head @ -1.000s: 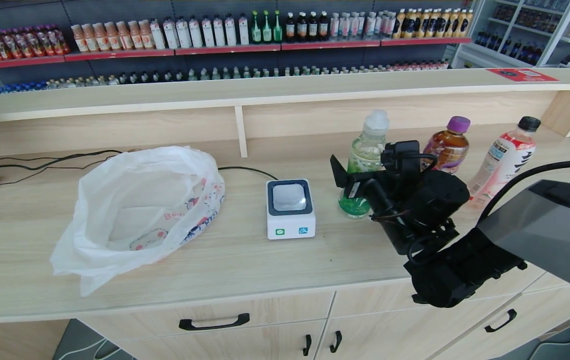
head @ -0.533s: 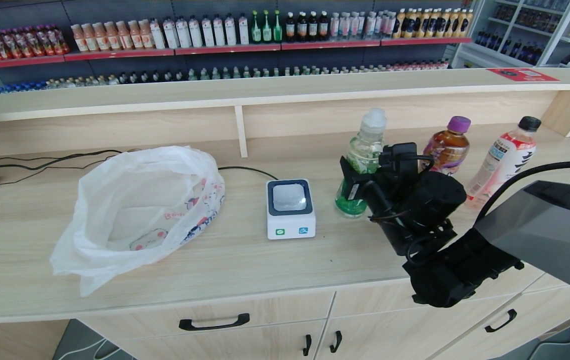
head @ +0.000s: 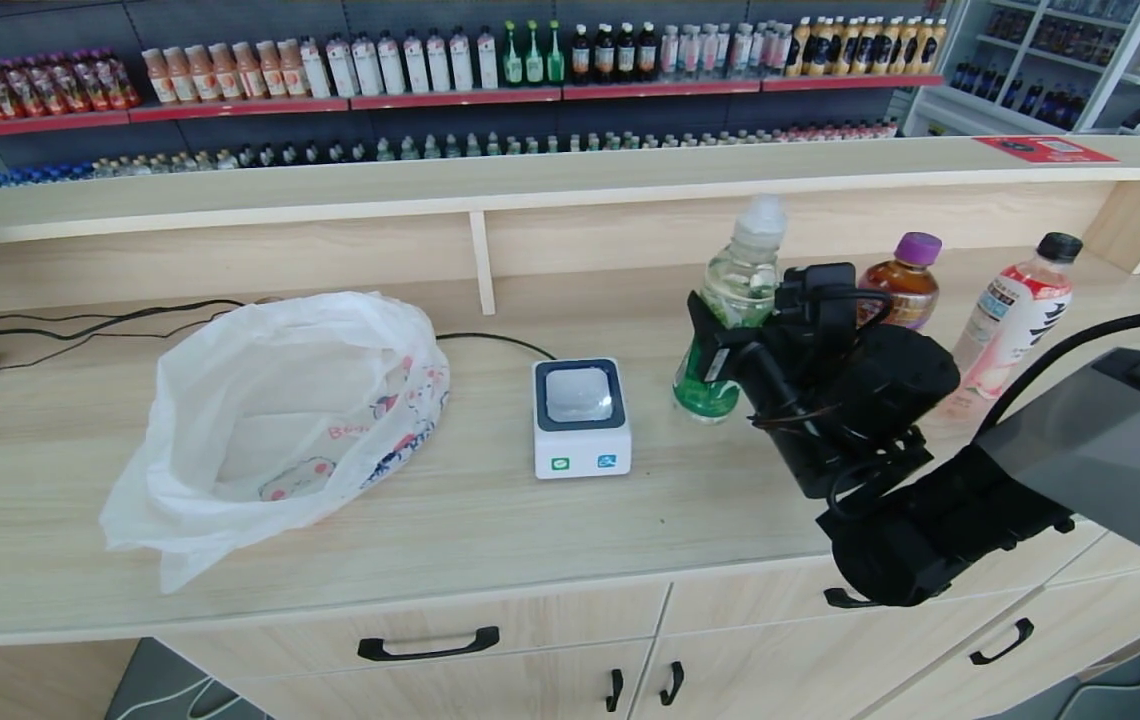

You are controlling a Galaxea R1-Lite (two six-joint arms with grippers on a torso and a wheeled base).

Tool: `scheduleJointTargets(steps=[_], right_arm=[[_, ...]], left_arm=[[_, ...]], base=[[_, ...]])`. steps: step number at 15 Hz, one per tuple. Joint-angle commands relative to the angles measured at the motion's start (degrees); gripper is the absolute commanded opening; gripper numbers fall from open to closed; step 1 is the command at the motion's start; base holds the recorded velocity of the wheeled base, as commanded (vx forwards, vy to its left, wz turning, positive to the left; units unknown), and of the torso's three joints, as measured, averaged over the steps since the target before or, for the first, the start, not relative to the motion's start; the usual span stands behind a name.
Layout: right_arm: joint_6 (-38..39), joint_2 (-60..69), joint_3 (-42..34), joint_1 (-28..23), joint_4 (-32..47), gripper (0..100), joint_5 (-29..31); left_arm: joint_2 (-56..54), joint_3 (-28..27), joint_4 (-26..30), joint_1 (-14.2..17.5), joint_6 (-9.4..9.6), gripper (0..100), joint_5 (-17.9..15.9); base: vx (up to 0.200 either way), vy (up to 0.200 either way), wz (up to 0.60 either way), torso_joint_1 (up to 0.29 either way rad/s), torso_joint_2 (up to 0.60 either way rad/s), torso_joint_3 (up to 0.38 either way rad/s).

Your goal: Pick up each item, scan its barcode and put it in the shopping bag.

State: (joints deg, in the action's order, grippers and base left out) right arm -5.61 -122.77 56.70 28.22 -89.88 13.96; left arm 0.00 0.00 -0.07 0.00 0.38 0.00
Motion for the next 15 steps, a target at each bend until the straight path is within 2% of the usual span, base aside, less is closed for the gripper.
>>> scheduleJointTargets(steps=[1, 5, 9, 11, 15], right_arm=[[-0.46, 2.89, -0.27, 0.08, -0.12, 0, -0.07], [-0.54, 7.2, -0.89, 2.1, -0.12, 0, -0.16], [-2.74, 13.79, -9.41, 5.97, -0.12, 0, -0.34], [-3.09, 17.3, -13.9, 8.96, -0.12, 0, -0.34], [-4.06, 22.84, -20.58, 19.77, -0.12, 0, -0.25]], left_arm=[[0.0, 0.0, -0.01, 0.0, 0.06, 100, 0.0], [0.09, 0.0, -0.01, 0.0, 0.06, 100, 0.0], [0.0, 0.0, -0.01, 0.0, 0.06, 100, 0.0], [0.0, 0.0, -0.01, 0.09, 0.06, 100, 0.0], [0.0, 0.0, -0.01, 0.0, 0.06, 100, 0.0]], base=[[0.0, 0.0, 0.0, 0.0, 0.0, 0.0], [0.0, 0.0, 0.0, 0.0, 0.0, 0.0], [0.0, 0.0, 0.0, 0.0, 0.0, 0.0], [0.0, 0.0, 0.0, 0.0, 0.0, 0.0], [0.0, 0.0, 0.0, 0.0, 0.0, 0.0]])
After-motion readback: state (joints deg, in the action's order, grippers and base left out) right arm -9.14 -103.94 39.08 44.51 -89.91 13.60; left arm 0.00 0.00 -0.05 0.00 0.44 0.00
